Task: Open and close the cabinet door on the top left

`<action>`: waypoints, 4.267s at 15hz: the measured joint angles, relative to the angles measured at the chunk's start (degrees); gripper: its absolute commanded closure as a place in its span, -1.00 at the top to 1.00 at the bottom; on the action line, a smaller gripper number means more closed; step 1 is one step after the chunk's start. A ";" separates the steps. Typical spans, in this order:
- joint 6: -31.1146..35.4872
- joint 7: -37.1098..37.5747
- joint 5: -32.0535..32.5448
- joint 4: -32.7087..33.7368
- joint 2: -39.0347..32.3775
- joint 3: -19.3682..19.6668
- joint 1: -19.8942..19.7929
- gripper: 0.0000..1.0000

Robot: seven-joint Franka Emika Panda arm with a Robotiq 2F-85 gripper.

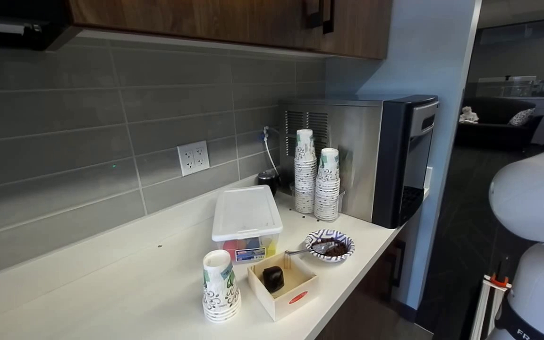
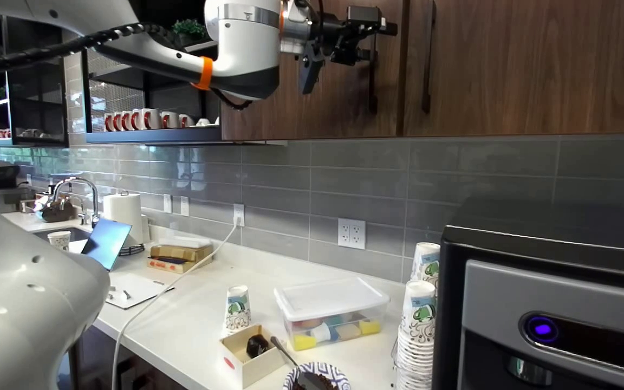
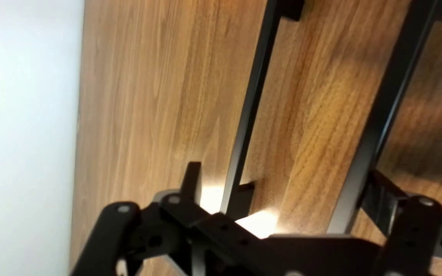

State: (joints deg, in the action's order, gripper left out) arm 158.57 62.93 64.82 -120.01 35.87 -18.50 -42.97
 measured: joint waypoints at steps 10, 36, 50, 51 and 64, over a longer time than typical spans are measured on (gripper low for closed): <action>-15.48 -3.27 0.00 -8.68 11.26 12.32 21.80 1.00; -54.94 -4.58 -0.01 -18.86 29.37 4.47 41.89 1.00; -59.32 -4.58 2.48 -19.11 29.56 5.85 48.44 1.00; -58.95 -4.58 2.56 -19.11 29.55 6.39 48.80 1.00; -45.01 -5.50 6.70 -18.49 26.05 16.40 49.53 1.00</action>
State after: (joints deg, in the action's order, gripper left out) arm 113.55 57.43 71.52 -138.51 61.92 -2.10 6.56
